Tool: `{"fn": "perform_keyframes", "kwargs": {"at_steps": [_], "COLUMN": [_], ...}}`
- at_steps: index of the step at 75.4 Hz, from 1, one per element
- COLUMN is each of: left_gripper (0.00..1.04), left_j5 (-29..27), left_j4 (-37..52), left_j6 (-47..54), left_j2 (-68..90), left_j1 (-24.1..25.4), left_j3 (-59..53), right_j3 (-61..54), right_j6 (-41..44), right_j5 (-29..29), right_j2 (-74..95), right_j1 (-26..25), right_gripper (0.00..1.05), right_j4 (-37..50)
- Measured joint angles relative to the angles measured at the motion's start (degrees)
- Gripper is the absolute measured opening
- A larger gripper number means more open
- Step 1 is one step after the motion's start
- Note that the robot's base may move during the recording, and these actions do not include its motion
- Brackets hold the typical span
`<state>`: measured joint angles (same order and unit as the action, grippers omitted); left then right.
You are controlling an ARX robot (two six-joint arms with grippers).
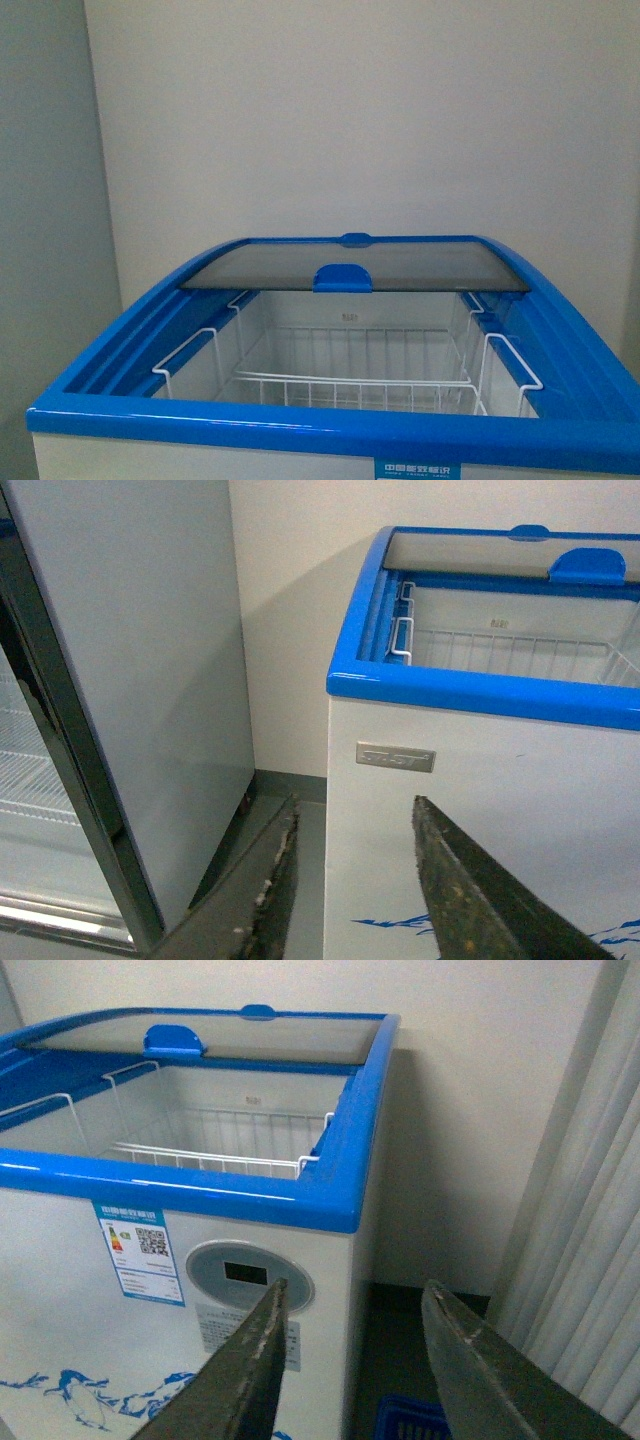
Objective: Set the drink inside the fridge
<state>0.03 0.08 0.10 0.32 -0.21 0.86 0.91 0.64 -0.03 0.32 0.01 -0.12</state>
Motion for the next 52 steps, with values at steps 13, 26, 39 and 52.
{"fn": "perform_keyframes", "kwargs": {"at_steps": [13, 26, 39, 52], "left_gripper": [0.74, 0.97, 0.97, 0.97], "left_j5": [0.0, 0.0, 0.0, 0.0], "left_j4": [0.0, 0.0, 0.0, 0.0], "left_j6": [0.0, 0.0, 0.0, 0.0], "left_j2": [0.0, 0.0, 0.0, 0.0], "left_j1": [0.0, 0.0, 0.0, 0.0], "left_j3": [0.0, 0.0, 0.0, 0.0], "right_j3": [0.0, 0.0, 0.0, 0.0], "right_j6": [0.0, 0.0, 0.0, 0.0], "right_j5": [0.0, 0.0, 0.0, 0.0], "right_j2": [0.0, 0.0, 0.0, 0.0], "right_j1": [0.0, 0.0, 0.0, 0.0], "right_gripper": [0.76, 0.97, 0.97, 0.97], "right_j4": [0.0, 0.0, 0.0, 0.0]}}
